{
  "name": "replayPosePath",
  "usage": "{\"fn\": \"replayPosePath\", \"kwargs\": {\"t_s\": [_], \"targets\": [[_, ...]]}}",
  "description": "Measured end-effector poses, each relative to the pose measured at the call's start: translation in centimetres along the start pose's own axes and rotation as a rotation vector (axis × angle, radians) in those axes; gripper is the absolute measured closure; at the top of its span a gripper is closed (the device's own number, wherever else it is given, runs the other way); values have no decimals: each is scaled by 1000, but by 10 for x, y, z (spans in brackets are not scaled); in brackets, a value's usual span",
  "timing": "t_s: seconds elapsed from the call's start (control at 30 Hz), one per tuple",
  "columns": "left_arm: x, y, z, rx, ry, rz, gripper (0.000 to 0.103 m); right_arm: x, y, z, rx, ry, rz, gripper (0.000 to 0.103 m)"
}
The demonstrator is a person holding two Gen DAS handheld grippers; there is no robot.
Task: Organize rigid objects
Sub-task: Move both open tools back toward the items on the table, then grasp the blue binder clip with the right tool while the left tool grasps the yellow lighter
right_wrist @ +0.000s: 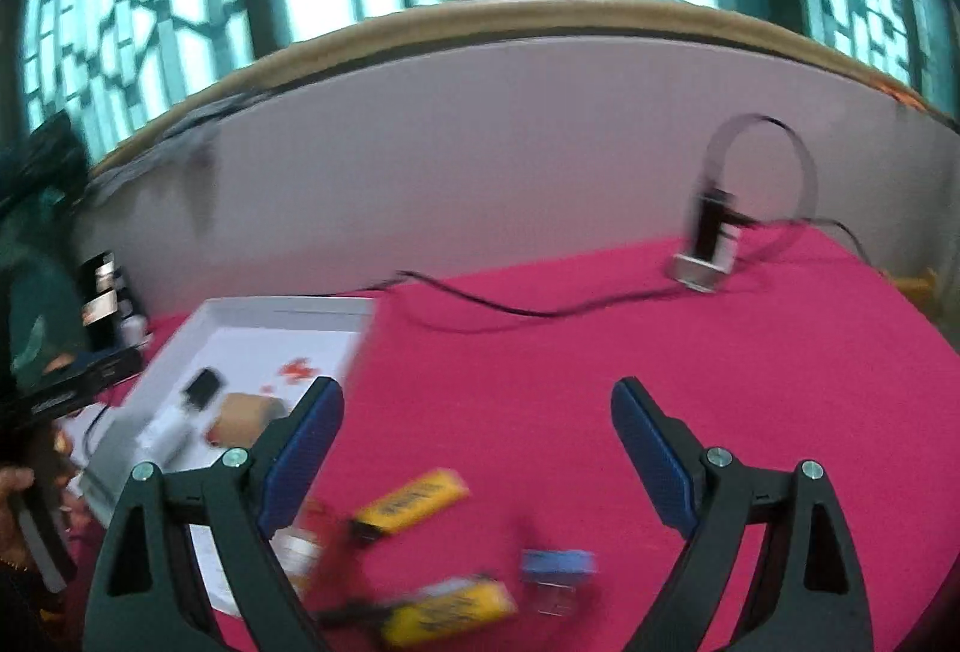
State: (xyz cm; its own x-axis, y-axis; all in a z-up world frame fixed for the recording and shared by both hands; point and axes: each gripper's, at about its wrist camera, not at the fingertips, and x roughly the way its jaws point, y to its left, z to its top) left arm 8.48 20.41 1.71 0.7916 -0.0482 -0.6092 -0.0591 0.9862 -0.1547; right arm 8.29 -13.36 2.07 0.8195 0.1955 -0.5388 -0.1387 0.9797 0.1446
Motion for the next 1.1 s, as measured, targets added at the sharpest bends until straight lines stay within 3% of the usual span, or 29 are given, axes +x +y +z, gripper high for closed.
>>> {"fn": "replayPosePath", "kwargs": {"t_s": [0.13,0.23,0.47,0.77,1.0,1.07,1.1], "targets": [[0,-19,-5,59,12,-53,18,6,-41,-20,69,111,-44,12],[1,-40,-10,133,25,-95,18,14,-46,-40,65,185,-35,12],[4,-80,-25,215,86,-200,18,38,-26,-59,16,260,21,12],[-27,-135,-40,350,16,-239,18,68,-14,-68,-4,321,-43,13],[-26,-155,-48,394,37,-252,18,63,-13,-74,-77,304,-106,36],[-26,-158,-49,406,37,-249,18,61,-11,-77,-90,257,-105,46],[-25,-161,-50,412,40,-243,18,60,-11,-77,-91,253,-100,57]]}}
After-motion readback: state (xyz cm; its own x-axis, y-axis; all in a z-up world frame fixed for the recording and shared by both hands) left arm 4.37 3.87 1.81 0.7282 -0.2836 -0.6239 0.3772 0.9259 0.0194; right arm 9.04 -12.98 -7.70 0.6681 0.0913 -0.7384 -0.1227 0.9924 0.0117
